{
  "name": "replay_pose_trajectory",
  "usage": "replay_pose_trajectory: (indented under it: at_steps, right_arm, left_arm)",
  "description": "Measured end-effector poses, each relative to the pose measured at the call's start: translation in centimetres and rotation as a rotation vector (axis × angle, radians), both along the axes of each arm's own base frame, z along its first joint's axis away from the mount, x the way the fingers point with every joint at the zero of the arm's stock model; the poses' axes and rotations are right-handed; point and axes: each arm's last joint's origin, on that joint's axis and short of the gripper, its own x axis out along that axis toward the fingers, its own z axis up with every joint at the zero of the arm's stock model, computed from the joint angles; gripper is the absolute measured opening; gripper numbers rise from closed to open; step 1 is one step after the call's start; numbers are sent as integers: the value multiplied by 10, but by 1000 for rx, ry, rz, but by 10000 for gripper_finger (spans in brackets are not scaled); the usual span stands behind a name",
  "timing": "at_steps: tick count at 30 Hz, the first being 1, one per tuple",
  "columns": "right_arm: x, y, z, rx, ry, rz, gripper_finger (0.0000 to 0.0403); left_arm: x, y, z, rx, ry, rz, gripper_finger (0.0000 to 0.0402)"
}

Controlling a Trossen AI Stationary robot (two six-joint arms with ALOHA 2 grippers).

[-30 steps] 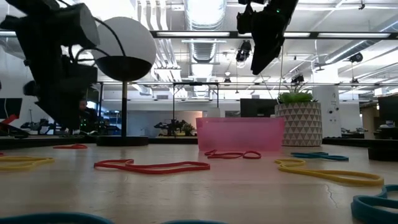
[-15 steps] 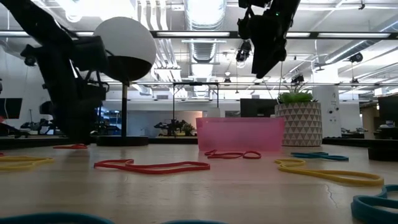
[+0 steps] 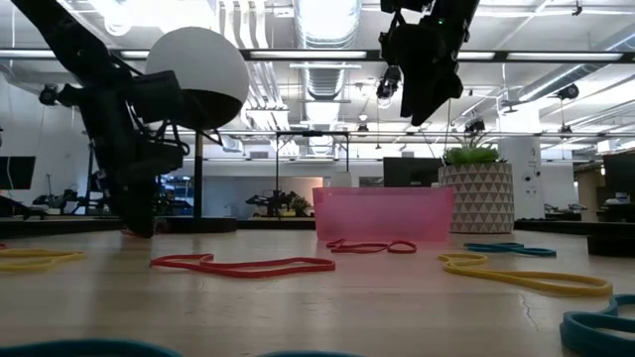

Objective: Pick and place rubber bands into bin
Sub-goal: Put the red rubber band into the pink bin

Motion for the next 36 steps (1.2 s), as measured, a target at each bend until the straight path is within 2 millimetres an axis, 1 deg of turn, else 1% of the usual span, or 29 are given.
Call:
replay_pose_trajectory:
  at_steps: [10, 13, 18, 19, 21, 24, 28, 29, 33, 36]
  right_arm:
    - [0, 0, 0, 10, -5, -23, 224]
    - [0, 0, 0, 9, -5, -23, 224]
    - [0, 0, 0, 7, -4, -19, 224]
    - [0, 0, 0, 7, -4, -17, 224]
    - [0, 0, 0, 6, -3, -16, 224]
    - [0, 0, -2, 6, 2, -14, 224]
    - [-1, 0, -3, -2, 11, 7, 224]
    - [-1, 0, -3, -4, 13, 13, 224]
    - [-1, 0, -3, -11, 18, 32, 224]
    - [-2, 0, -3, -16, 31, 51, 224]
  left_arm:
    - [2, 2, 0, -49, -70, -34, 12]
    - [7, 2, 4, -83, -151, -32, 4]
    - [20, 3, 25, -143, -358, -32, 0]
    - [23, 2, 32, -149, -418, -39, 0]
    - [33, 4, 53, -130, -583, -52, 0]
    - [37, -1, 76, -135, -744, -64, 0]
    - [45, -7, 121, -88, -980, -113, 0]
    - [47, -9, 130, -74, -1018, -119, 0]
    - [55, -16, 159, -46, -1093, -143, 0]
    - [68, -23, 176, -13, -1127, -193, 0]
